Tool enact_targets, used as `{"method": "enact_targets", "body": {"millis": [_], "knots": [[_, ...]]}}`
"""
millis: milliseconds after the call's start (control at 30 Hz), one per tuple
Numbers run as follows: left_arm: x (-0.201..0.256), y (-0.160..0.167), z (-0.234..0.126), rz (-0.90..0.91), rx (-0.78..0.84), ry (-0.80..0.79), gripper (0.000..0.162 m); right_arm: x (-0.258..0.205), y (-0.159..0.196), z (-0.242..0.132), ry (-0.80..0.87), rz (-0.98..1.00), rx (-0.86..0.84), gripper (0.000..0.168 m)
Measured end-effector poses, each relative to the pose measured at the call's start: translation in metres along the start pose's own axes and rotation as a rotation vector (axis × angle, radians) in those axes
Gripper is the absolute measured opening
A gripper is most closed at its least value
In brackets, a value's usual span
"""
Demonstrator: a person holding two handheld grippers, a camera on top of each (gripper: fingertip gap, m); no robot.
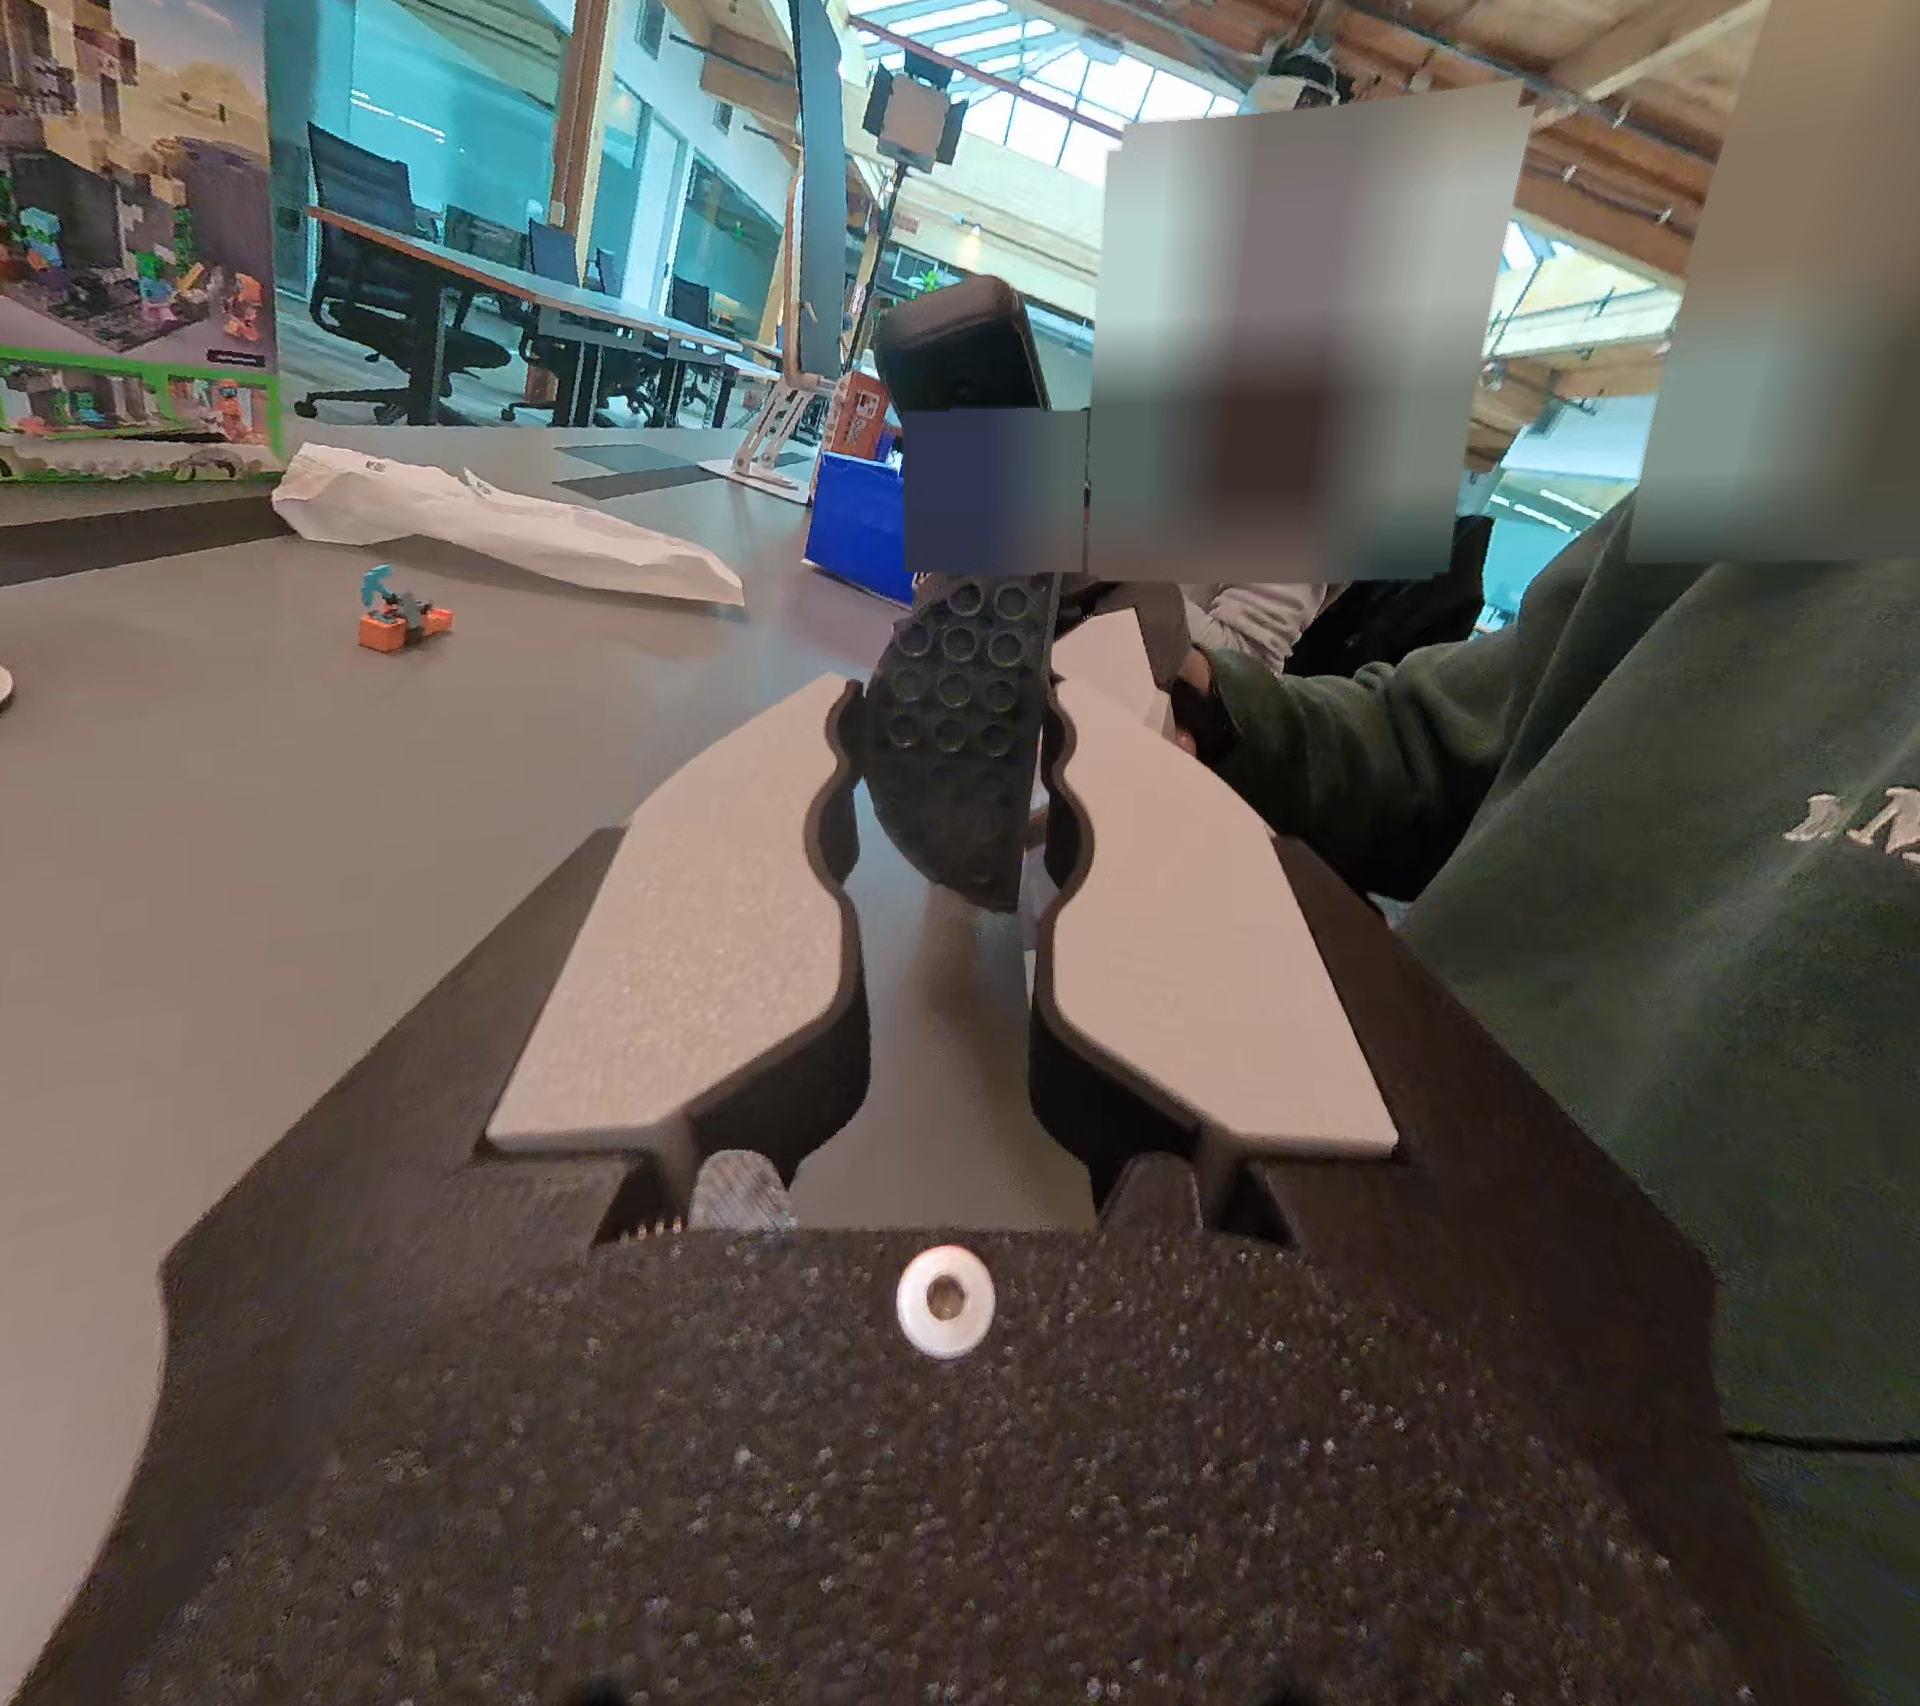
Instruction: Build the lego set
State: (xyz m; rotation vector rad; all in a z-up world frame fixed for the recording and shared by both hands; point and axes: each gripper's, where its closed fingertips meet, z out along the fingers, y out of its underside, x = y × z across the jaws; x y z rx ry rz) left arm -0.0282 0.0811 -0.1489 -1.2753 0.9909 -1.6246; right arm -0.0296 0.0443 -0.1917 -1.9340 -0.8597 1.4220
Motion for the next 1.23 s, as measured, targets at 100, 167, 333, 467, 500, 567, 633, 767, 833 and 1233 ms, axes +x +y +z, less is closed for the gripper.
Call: {"method": "enact_targets", "body": {"millis": [100,167,333,467,500,567,633,767,833,1233], "knots": [[-0.001,0.008,-0.002,0.024,-0.056,0.001,0.032,0.007,0.006,-0.001,0.047,-0.002,-0.040,0.017],[0.001,0.014,-0.002,0.040,-0.104,0.015,0.032,0.014,0.009,-0.003,0.096,-0.002,-0.059,0.017],[-0.005,0.031,0.002,0.149,-0.236,-0.026,0.032,0.023,0.012,-0.009,0.144,-0.006,-0.094,0.017],[-0.019,0.051,0.002,0.256,-0.399,-0.095,0.032,0.039,0.016,-0.022,0.233,-0.024,-0.133,0.017],[-0.024,0.058,0.002,0.284,-0.457,-0.118,0.032,0.043,0.016,-0.027,0.253,-0.026,-0.132,0.017],[-0.037,0.071,0.000,0.372,-0.589,-0.186,0.032,0.052,0.016,-0.037,0.301,-0.028,-0.133,0.017],[-0.053,0.081,-0.003,0.482,-0.710,-0.270,0.032,0.060,0.015,-0.048,0.345,-0.034,-0.121,0.017],[-0.079,0.090,-0.006,0.632,-0.883,-0.417,0.032,0.072,0.013,-0.062,0.403,-0.029,-0.096,0.017],[-0.078,0.095,-0.007,0.678,-0.950,-0.445,0.032,0.074,0.013,-0.067,0.418,-0.033,-0.091,0.017],[0.023,0.098,-0.024,0.076,-0.860,-0.244,0.032,0.063,0.020,-0.067,0.364,-0.059,-0.102,0.017]]}}
